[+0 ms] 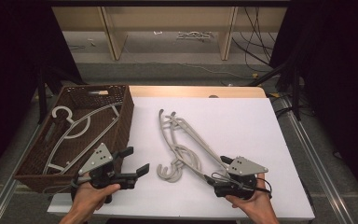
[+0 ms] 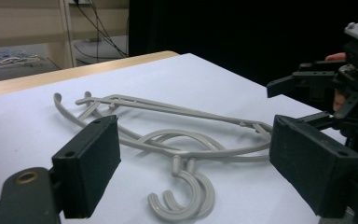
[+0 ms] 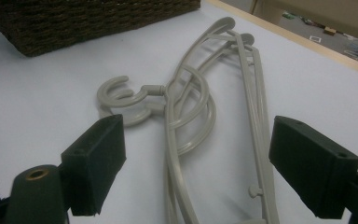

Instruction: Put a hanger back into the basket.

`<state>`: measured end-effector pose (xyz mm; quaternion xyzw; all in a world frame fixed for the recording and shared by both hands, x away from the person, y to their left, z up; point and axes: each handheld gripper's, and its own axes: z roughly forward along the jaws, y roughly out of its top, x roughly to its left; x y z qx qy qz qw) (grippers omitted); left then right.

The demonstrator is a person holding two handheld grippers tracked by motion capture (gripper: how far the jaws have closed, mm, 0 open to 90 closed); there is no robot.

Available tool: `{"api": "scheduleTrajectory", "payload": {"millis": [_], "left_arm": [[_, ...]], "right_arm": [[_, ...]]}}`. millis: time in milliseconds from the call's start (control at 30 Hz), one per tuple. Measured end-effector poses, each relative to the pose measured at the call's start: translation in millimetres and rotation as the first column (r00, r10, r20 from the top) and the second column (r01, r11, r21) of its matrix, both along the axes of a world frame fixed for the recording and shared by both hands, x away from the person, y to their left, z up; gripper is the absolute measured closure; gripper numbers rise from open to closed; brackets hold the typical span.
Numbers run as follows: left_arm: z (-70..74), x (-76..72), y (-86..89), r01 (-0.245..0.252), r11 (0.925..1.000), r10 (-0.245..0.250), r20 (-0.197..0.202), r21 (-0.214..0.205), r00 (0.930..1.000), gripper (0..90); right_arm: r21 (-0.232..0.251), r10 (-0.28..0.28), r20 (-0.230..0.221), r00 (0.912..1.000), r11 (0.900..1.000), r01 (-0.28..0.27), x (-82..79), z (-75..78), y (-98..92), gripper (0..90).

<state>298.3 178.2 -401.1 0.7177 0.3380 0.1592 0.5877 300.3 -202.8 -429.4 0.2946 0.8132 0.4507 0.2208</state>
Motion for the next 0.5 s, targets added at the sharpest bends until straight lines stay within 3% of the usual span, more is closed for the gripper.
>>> {"api": "scheduleTrajectory", "payload": {"millis": [200,333,500], "left_arm": [[-11.7,-4.1,2.5,-0.034,0.9994,0.033,0.026,0.009,0.9991,16.2],[-20.8,-10.4,3.1,-0.056,0.9972,0.053,0.055,0.051,0.9971,16.2],[-22.7,-13.4,4.1,-0.06,0.9955,0.054,0.087,0.073,0.9948,16.2]], "right_arm": [[0.013,0.009,-0.022,0.9997,0.9999,-0.008,0.4,-0.6,-0.4,19.5],[0.012,0.009,-0.002,1.0,0.9999,-0.009,0.1,-1.2,-1.2,19.2],[0.027,0.001,-0.02,0.9998,0.9996,-0.001,-0.4,-0.8,-0.9,16.6]]}}
